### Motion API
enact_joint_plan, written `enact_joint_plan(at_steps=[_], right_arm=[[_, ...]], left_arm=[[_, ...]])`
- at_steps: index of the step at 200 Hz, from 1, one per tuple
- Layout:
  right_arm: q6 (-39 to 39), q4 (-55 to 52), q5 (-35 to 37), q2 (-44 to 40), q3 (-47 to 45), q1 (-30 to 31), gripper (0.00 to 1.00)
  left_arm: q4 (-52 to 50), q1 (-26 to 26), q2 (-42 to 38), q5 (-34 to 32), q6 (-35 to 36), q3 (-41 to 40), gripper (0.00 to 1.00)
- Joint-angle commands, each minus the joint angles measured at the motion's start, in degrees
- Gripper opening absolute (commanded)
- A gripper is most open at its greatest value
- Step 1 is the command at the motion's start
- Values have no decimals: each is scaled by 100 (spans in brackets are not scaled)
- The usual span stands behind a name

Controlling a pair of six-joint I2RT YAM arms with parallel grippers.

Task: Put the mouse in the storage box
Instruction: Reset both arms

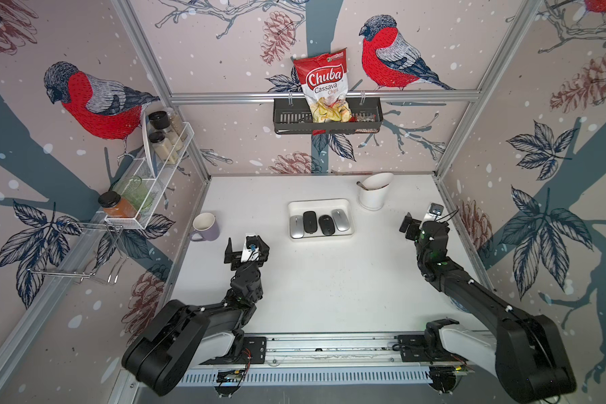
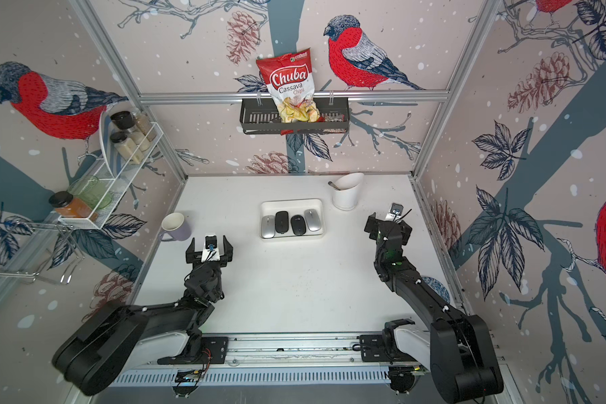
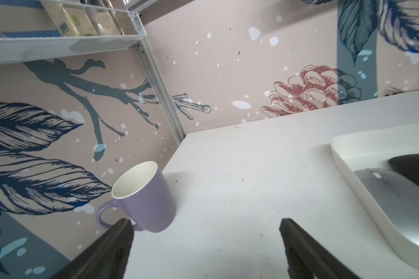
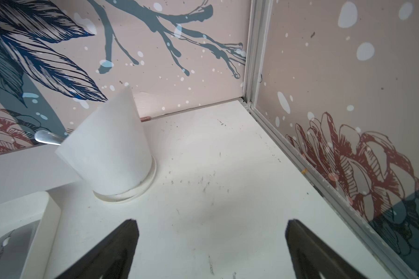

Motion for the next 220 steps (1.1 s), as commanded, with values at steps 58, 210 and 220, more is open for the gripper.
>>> enact_joint_plan(at_steps=[58,210,220], right_arm=[[-474,3427,218,956,-1245,-125,98],[-518,4308,-1648,2179,-1113,-1004,100],[-529,4414,-1647,2208,-1149,-1003,100]], left_arm=[[2429,921,1787,575,-608,264,96],[-183,2561,1508,3830,-1873,1142,97],[-98,2565,1536,3833,-1856,1120,98]])
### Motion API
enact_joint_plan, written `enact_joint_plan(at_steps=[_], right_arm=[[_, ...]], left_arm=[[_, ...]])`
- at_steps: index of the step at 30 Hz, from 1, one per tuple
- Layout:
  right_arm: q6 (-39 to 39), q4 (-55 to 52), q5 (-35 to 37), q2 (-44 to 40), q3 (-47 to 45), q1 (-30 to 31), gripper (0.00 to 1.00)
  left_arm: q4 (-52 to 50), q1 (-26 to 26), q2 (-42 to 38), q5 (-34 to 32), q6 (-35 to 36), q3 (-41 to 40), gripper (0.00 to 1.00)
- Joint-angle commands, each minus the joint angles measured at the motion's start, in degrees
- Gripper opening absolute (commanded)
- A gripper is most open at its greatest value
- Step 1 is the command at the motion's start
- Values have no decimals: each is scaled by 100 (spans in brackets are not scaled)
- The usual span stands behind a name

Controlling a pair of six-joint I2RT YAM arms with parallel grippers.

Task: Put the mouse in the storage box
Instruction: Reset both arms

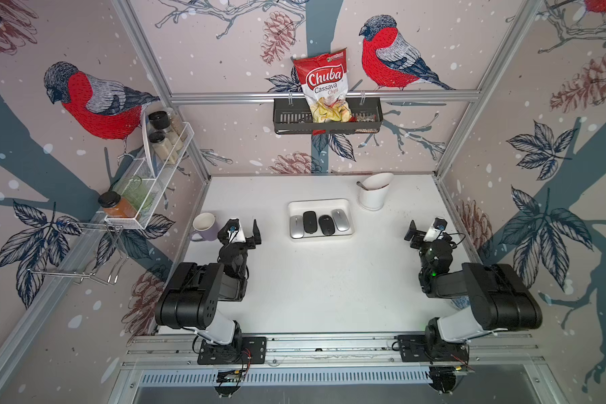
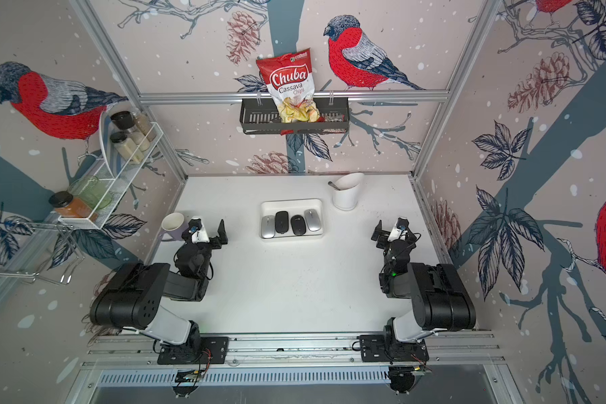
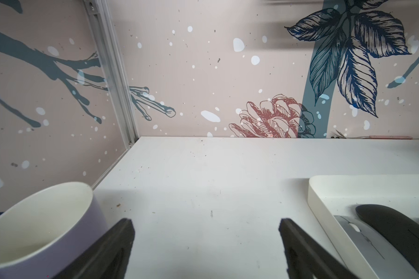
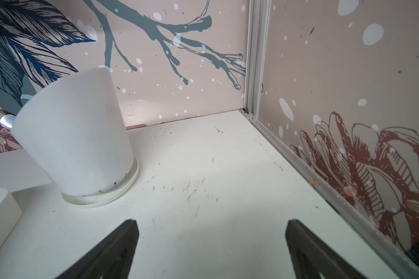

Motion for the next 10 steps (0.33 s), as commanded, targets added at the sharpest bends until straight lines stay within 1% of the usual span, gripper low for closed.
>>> enact_joint_plan(at_steps=[1,2,4,10], right_arm=[[72,-26,-214,-20,38,13,100],[69,45,-198,-15,5,19,100],[86,-168,-206,-68,67,23,100],[96,-85,-245,-38,47,6,100]], left_arm=[[-539,95,-2,194,-178,38,98],[-631,99,-35,191,-180,52,98],[-509,95,-1,207,-176,26,98],[-542,95,-3,199,-174,34,98]])
